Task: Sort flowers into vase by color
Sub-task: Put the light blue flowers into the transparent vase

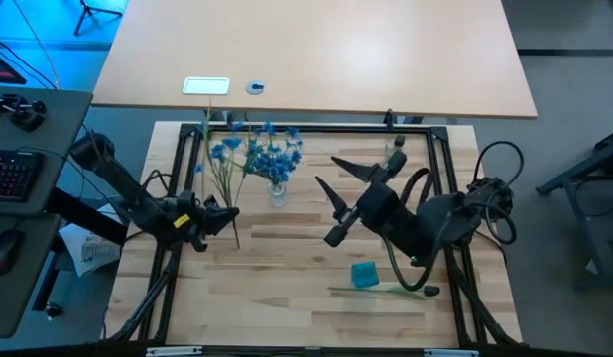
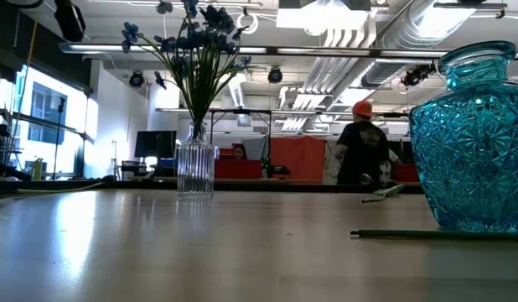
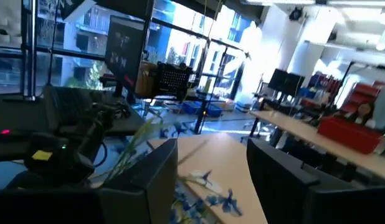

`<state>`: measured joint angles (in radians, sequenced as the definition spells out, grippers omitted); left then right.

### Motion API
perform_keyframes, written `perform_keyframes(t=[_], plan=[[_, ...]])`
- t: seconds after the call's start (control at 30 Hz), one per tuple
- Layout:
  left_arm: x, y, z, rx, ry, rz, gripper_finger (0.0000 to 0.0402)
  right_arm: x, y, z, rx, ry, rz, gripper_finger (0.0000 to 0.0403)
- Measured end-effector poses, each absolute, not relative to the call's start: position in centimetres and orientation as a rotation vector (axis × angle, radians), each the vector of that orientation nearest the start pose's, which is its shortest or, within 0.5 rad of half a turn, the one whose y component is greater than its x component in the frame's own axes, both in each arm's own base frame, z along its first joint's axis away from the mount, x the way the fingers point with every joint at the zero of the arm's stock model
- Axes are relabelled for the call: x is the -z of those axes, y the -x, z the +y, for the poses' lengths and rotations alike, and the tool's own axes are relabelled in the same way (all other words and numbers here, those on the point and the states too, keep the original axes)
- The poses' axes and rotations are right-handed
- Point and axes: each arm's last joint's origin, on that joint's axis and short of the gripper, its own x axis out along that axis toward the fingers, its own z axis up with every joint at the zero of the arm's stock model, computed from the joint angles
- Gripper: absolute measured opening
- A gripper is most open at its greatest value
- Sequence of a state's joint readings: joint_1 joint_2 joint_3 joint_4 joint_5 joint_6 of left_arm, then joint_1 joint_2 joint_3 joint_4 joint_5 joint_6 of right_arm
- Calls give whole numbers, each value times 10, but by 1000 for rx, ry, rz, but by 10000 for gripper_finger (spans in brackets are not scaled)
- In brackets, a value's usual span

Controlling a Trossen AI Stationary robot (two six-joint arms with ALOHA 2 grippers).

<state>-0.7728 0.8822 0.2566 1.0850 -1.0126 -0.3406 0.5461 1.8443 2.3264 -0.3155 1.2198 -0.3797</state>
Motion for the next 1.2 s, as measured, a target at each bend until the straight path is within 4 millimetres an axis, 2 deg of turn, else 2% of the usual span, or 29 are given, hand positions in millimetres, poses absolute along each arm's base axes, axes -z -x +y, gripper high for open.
perform_keyframes(t=[0.17, 0.33, 0.47, 0.57, 0.73, 0.83, 1.03, 1.2], plan=[[-252, -130, -102, -234, 360, -274, 0, -523, -322, 163, 630, 52, 21, 189], [-254, -130, -102, -250, 136, -251, 0, -504, -323, 166, 507, -102, 101, 189], [-253, -132, -99, -311, -9, -219, 0, -494, -320, 164, 523, -183, 147, 189], [-253, -139, -89, -382, 24, -225, 0, -490, -319, 162, 545, -196, 169, 189], [-238, -155, -74, -320, 158, -276, 0, -486, -319, 158, 570, -225, 180, 189], [-223, -164, -77, -389, 182, -211, 0, -486, -320, 158, 570, -218, 182, 189], [-194, -179, -90, -418, 210, -138, 0, -484, -319, 158, 573, -190, 203, 189], [-194, -191, -81, -442, 177, -248, 0, -482, -318, 157, 576, -169, 225, 189]])
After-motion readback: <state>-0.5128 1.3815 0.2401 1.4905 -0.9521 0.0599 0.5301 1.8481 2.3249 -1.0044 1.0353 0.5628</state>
